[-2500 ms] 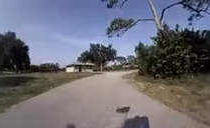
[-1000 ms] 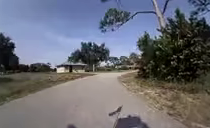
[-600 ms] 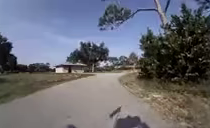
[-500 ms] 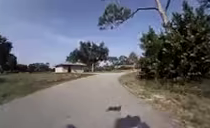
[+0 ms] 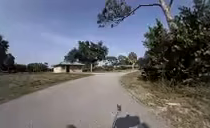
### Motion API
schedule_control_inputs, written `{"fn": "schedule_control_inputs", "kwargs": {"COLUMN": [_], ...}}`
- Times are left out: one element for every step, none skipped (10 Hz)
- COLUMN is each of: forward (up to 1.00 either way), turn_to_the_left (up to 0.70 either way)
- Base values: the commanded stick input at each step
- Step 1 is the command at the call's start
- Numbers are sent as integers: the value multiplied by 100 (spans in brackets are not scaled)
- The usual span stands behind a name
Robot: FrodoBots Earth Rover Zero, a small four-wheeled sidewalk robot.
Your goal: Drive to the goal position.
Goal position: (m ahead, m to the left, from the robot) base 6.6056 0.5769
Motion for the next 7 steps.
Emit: {"fn": "schedule_control_inputs", "kwargs": {"forward": [100, 100, 100, 100, 100, 100, 100], "turn_to_the_left": [2, 2, 2, 2, 2, 2, 2]}}
